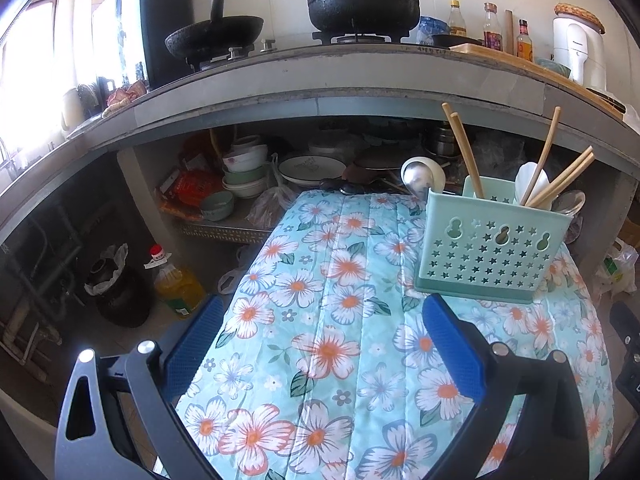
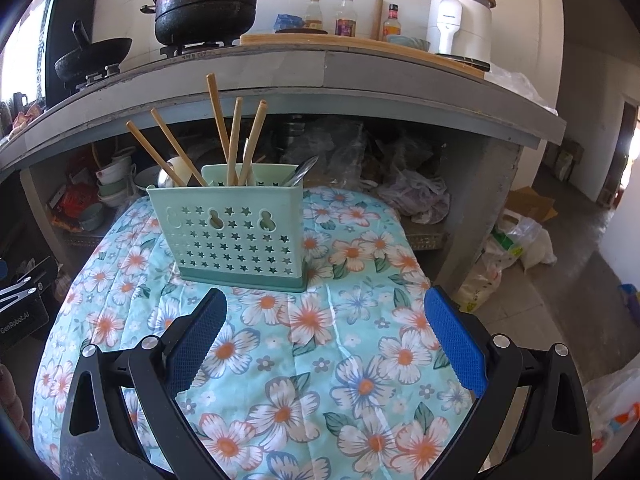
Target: Organize utensils
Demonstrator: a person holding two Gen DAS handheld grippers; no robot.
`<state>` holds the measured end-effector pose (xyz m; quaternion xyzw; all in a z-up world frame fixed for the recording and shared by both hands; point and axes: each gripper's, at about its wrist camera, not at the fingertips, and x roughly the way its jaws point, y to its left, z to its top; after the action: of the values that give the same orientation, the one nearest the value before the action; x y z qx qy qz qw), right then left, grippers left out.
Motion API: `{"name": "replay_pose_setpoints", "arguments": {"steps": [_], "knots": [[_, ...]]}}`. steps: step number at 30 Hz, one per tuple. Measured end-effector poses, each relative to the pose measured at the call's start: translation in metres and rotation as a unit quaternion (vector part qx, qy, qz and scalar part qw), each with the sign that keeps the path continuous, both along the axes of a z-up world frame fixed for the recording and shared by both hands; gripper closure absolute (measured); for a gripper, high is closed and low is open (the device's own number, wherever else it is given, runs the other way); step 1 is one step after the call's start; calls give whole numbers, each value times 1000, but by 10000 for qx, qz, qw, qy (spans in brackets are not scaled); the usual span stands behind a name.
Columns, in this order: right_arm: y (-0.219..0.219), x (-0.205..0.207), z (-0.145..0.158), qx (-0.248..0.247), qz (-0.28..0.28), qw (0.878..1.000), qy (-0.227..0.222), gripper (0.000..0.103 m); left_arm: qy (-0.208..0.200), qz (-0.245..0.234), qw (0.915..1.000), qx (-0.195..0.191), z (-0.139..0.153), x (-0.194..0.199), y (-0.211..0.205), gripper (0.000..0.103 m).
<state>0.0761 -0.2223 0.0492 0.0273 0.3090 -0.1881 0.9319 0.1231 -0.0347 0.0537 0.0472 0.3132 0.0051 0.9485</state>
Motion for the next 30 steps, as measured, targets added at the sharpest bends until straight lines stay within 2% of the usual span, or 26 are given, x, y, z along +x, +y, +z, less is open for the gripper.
{"name": "replay_pose_setpoints", "arguments": {"steps": [30], "knots": [[3,-5,4,95,-4,9999,-43,8,11,10,10000,5,2,-4,6,6]]}}
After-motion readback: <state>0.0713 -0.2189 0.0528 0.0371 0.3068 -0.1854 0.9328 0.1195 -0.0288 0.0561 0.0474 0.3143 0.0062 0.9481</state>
